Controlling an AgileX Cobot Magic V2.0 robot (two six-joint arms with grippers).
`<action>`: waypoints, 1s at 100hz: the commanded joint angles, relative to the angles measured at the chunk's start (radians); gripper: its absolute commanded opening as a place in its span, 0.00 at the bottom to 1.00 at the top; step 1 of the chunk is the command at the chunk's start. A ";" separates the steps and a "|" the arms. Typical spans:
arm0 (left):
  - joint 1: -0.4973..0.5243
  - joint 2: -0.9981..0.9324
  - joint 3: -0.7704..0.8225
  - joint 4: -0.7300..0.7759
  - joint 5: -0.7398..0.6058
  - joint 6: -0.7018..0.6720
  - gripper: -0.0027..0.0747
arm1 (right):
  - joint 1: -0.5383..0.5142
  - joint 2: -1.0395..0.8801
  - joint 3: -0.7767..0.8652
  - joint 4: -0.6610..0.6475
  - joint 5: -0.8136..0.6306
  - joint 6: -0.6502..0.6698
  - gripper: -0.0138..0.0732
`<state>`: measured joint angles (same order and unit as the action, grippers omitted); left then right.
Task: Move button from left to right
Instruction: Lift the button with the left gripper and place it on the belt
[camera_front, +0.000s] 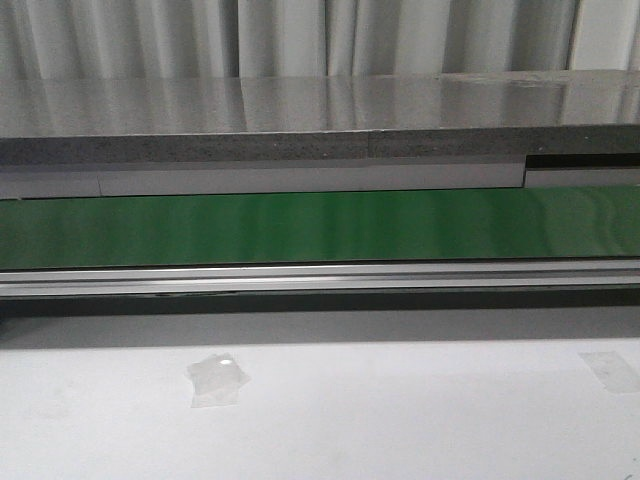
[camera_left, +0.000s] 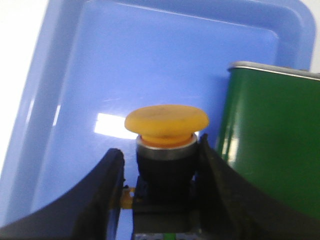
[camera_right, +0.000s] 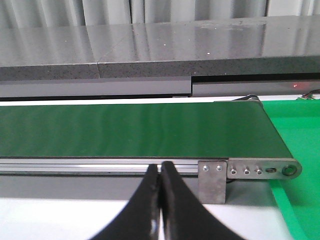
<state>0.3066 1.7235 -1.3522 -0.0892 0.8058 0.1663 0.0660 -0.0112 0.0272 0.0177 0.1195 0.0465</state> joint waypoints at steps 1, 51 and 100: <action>-0.039 -0.049 -0.029 -0.048 -0.013 0.044 0.01 | 0.002 -0.018 -0.015 -0.010 -0.085 -0.005 0.08; -0.160 0.011 -0.029 -0.011 0.052 0.102 0.01 | 0.002 -0.018 -0.015 -0.010 -0.085 -0.005 0.08; -0.160 0.013 -0.029 -0.029 0.074 0.120 0.60 | 0.002 -0.018 -0.015 -0.010 -0.085 -0.005 0.08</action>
<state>0.1543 1.7781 -1.3522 -0.0937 0.8957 0.2723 0.0660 -0.0112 0.0272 0.0177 0.1195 0.0465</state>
